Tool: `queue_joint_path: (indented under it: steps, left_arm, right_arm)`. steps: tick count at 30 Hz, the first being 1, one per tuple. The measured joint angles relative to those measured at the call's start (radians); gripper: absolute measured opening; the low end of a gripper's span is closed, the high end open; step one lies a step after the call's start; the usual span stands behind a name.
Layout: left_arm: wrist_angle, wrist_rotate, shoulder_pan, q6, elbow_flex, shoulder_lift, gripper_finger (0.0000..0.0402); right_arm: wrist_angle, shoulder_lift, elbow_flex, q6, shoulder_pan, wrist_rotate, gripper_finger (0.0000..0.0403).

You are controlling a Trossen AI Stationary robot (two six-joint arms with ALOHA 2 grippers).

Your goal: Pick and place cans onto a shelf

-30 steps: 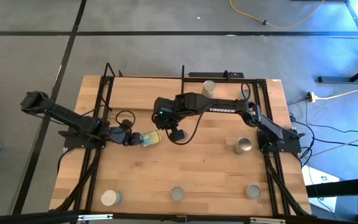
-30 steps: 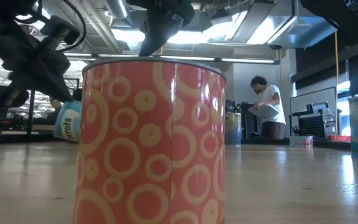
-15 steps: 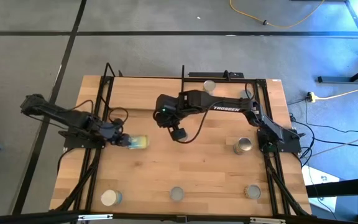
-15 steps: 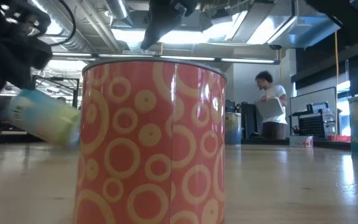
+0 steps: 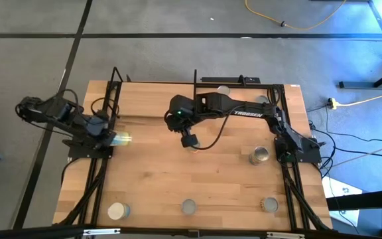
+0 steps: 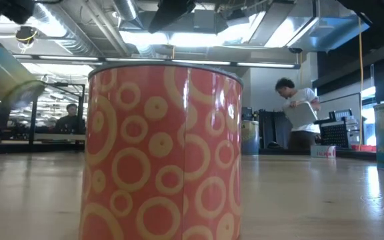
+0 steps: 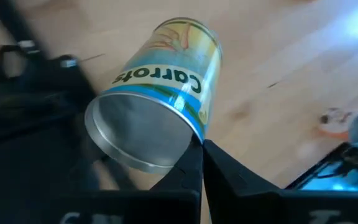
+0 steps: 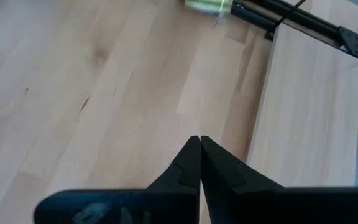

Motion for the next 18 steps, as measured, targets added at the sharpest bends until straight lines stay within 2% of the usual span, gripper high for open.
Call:
queue_joint_path:
  steps: [2, 6, 18]
  left_arm:
    - [-0.068, 0.001, 0.0, 0.008, 0.044, 0.035, 0.0]
    - [-0.059, 0.029, 0.001, 0.054, 0.086, 0.082, 0.0]
    - [-0.04, 0.131, 0.001, 0.225, 0.09, 0.31, 0.0]
  right_arm:
    - [0.001, 0.0, 0.0, 0.0, 0.0, 0.0, 0.001]
    - [0.014, 0.0, 0.0, 0.0, 0.0, 0.0, 0.001]
    - [0.066, 0.0, 0.0, 0.001, -0.001, 0.0, 0.001]
